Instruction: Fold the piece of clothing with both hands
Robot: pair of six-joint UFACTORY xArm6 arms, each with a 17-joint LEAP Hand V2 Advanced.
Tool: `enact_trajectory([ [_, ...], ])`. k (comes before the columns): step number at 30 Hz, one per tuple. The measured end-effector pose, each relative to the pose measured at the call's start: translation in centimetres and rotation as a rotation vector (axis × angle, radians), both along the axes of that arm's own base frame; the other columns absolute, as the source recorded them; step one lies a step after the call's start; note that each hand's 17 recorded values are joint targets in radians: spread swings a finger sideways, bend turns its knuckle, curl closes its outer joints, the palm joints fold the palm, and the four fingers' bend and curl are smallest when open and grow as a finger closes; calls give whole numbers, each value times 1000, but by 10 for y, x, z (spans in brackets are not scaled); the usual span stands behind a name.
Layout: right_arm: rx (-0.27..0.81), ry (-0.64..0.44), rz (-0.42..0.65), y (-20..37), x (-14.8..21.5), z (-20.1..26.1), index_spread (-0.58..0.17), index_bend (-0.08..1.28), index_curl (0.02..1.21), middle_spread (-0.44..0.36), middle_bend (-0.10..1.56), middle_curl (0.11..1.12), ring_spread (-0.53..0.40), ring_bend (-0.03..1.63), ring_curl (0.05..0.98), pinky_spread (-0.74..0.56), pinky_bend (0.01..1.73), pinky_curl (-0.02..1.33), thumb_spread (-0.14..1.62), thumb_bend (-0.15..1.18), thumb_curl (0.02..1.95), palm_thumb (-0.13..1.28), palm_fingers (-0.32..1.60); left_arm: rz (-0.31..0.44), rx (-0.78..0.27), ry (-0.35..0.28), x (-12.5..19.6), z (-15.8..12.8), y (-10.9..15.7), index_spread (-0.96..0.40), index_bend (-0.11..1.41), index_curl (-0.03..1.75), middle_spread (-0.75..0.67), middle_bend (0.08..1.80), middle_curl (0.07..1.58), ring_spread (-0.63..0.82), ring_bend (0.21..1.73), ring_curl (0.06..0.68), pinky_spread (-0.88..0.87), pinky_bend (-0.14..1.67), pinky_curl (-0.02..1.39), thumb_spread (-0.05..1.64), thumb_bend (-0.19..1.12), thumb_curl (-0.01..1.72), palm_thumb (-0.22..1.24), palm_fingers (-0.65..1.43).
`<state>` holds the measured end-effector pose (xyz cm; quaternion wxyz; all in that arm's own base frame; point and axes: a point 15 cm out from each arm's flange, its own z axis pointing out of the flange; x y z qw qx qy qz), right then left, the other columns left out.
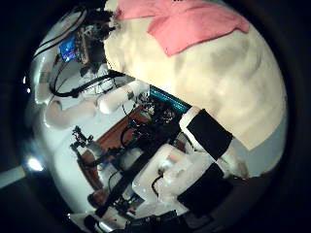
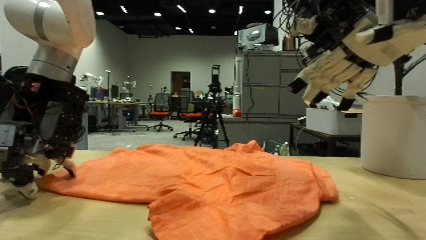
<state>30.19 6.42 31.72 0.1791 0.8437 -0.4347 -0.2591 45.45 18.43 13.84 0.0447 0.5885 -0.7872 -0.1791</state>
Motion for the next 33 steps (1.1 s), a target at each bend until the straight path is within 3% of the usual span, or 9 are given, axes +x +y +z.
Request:
enact_trajectory([
  [4, 15, 0, -6, 3, 1, -1, -245, 192, 368, 89, 188, 337, 238, 188, 197, 371, 195, 299, 1380, -9, 280, 702, 201, -10, 1, -3, 3, 1, -8, -72, 194, 307, -146, 476, 409, 179, 437, 211, 219, 202, 271, 1034, -24, 341, 584, 319],
  [6, 15, -1, -6, 3, 1, -1, -245, 192, 368, 89, 189, 336, 238, 188, 198, 371, 192, 298, 1380, -9, 280, 702, 201, -7, 7, 1, 3, 1, -8, -106, 217, 329, -222, 641, 460, 63, 456, 211, 145, 166, 248, 1030, -26, 341, 580, 515],
  [9, 15, -2, -6, 3, 1, -1, -245, 192, 368, 89, 189, 336, 238, 188, 199, 372, 193, 297, 1380, -9, 281, 702, 200, -3, 15, 27, -2, 4, -7, -164, 240, 361, -305, 750, 518, -113, 514, 226, 7, 192, 241, 1022, -30, 341, 567, 658],
  [14, 15, -1, -6, 3, 0, -1, -245, 192, 369, 89, 190, 335, 238, 187, 200, 372, 193, 296, 1380, -9, 281, 702, 200, -13, 61, 86, -8, 12, -3, -236, 249, 409, -387, 794, 587, -294, 593, 265, -195, 261, 264, 1007, -27, 342, 554, 734],
  [19, 20, 4, -2, 5, -1, -4, -243, 186, 367, 92, 192, 336, 238, 189, 202, 372, 195, 297, 1378, -8, 283, 704, 198, 1, 100, 141, -18, 11, 5, -327, 227, 448, -464, 833, 615, -455, 752, 318, -456, 390, 291, 1004, -24, 348, 561, 1030],
  [22, 21, -4, -5, 6, 1, -5, -243, 187, 365, 93, 191, 336, 239, 189, 203, 372, 195, 297, 1375, -8, 285, 706, 198, 5, 102, 160, -20, 15, 5, -406, 302, 508, -485, 870, 652, -497, 863, 381, -576, 450, 323, 1009, -16, 353, 589, 1201],
  [27, 38, -21, 0, 12, 4, -5, -238, 159, 348, 88, 182, 328, 214, 265, 226, 356, 208, 301, 1363, -4, 292, 730, 260, -8, 85, 189, -27, 24, -2, -503, 404, 600, -496, 932, 691, -507, 977, 444, -692, 586, 387, 1031, -12, 365, 655, 1205],
  [33, 101, -97, 22, 44, 16, -23, -224, 146, 314, 51, 232, 347, 68, 448, 284, 146, 237, 308, 1264, -18, 324, 760, 419, -12, 40, 236, -40, 31, -17, -562, 455, 686, -500, 995, 718, -495, 1041, 482, -741, 664, 439, 1063, -12, 379, 706, 1153],
])
